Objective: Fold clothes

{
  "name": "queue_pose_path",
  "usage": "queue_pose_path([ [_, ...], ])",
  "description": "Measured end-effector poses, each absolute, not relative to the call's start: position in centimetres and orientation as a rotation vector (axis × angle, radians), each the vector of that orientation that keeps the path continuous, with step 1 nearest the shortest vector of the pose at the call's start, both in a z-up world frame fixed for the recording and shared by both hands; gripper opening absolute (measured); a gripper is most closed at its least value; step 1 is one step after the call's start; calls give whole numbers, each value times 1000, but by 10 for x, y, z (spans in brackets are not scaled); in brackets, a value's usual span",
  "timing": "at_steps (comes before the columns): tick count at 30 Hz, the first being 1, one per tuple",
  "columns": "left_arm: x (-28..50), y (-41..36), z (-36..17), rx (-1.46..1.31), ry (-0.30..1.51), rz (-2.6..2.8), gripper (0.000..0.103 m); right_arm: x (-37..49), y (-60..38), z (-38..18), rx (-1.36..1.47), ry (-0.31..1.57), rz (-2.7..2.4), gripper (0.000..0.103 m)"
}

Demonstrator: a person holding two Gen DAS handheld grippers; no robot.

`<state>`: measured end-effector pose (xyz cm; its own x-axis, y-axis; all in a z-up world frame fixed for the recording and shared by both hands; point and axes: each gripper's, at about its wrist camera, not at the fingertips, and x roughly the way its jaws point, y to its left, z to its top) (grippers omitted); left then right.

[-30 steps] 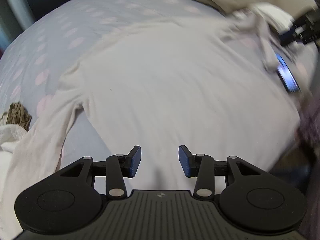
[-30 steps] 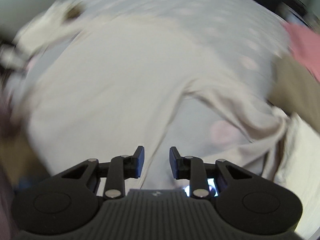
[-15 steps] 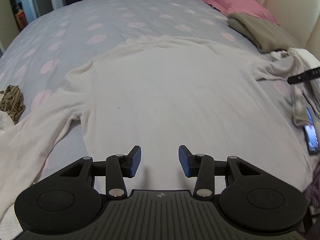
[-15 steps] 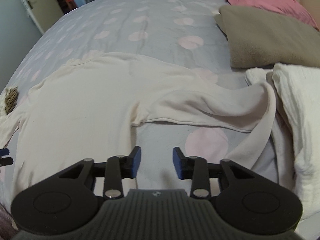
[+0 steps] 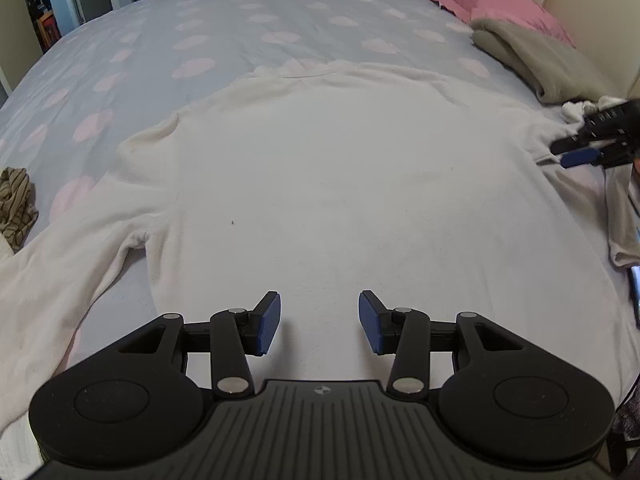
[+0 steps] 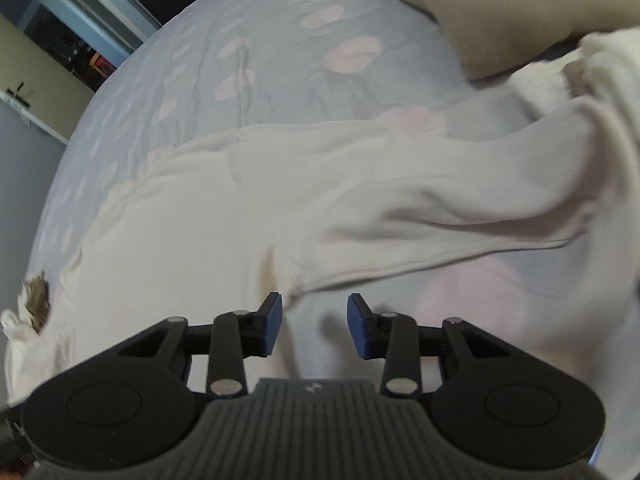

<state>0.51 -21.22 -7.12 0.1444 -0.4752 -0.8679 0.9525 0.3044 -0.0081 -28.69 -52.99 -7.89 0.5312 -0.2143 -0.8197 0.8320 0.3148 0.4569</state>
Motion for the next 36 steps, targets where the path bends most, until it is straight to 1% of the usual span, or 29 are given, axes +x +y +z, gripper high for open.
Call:
queue_pose_path([
  [3,2,-216,-74,679,897,-1152,41,-277,-538,-93,1113,719,-778,40],
  [6,2,-216,-77,704,893,-1153,41,-270,-544,-103,1143,710,-793,39],
  [8,4,-216,-80,709,906,-1149,41,-265,-546,-107,1145,708,-797,27],
  [9,5,-216,-82,710,912,-1145,41,-263,-547,-107,1141,714,-795,12],
  [12,8,-216,-85,713,927,-1132,41,-257,-546,-102,1077,733,-816,10],
  [16,9,-216,-86,723,925,-1123,41,-251,-544,-86,826,804,-910,9],
  [20,9,-216,-87,733,921,-1115,41,-252,-545,-91,865,795,-853,12],
  [25,7,-212,-88,764,910,-1116,41,-262,-540,-79,848,791,-840,24],
  [29,5,-205,-90,787,911,-1117,41,-273,-525,-82,860,828,-780,24],
  [33,2,-200,-91,803,907,-1109,41,-282,-503,-86,866,847,-702,18],
  [36,-2,-198,-92,816,898,-1106,41,-282,-492,-87,868,845,-659,17],
])
